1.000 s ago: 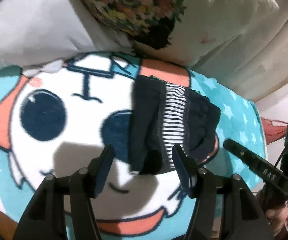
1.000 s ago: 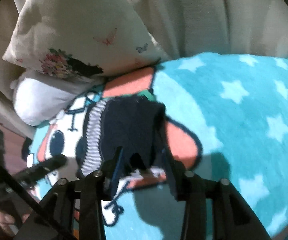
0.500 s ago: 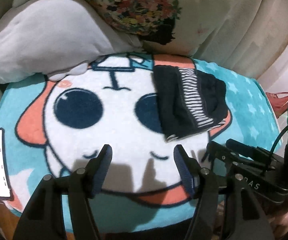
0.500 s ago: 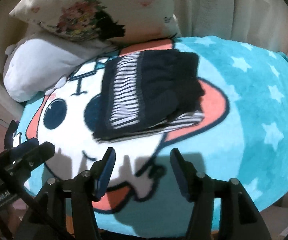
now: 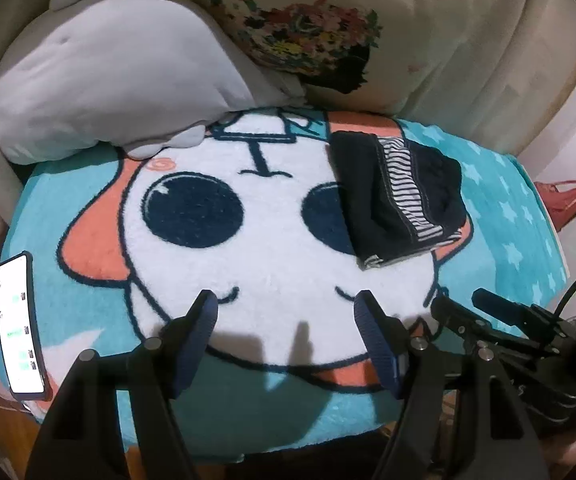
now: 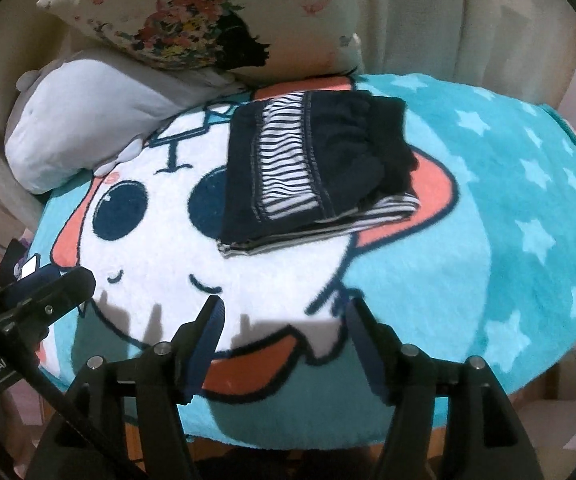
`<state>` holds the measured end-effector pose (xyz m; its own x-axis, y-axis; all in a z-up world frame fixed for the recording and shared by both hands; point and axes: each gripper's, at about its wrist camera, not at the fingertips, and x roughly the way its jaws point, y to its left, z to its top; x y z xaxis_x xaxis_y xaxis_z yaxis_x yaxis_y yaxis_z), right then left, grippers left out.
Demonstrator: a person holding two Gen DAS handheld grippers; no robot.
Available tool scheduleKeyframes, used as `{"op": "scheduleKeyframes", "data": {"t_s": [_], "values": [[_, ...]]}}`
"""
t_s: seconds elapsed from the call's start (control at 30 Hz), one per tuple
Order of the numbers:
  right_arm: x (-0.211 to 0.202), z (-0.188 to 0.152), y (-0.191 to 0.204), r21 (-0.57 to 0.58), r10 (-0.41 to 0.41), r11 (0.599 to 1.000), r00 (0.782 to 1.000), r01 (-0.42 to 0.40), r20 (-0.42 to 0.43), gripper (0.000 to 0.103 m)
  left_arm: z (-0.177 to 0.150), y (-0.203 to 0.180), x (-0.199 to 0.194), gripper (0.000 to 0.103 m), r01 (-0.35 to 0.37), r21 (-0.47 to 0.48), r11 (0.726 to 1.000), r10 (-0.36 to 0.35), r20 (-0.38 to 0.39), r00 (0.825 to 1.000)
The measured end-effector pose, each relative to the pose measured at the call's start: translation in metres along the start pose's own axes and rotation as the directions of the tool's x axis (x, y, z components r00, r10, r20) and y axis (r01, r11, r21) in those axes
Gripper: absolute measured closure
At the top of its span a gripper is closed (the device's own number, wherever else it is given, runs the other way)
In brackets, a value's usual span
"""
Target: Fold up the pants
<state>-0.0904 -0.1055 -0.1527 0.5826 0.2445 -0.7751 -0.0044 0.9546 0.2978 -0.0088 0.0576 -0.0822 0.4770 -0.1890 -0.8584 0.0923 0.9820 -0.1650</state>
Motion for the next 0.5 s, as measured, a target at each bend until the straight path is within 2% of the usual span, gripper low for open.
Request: {"op": "scheduleKeyframes", "data": {"t_s": [0.33,0.5], "values": [[-0.008,-0.01,-0.018,0.043,-0.048,0.998,0.999,0.048,-0.011,0.034,0.001,-0.021,0.006,0.033,0.005,0.058,0.998,-0.004,-0.025,1.0],[-0.01,-0.009,-0.022,0.058,-0.046,0.997,0.999,0.046,-0.003,0.034,0.003,-0.027,0.003,0.033,-0.012,0.078,0.997,0.013,-0.006,1.0]]}}
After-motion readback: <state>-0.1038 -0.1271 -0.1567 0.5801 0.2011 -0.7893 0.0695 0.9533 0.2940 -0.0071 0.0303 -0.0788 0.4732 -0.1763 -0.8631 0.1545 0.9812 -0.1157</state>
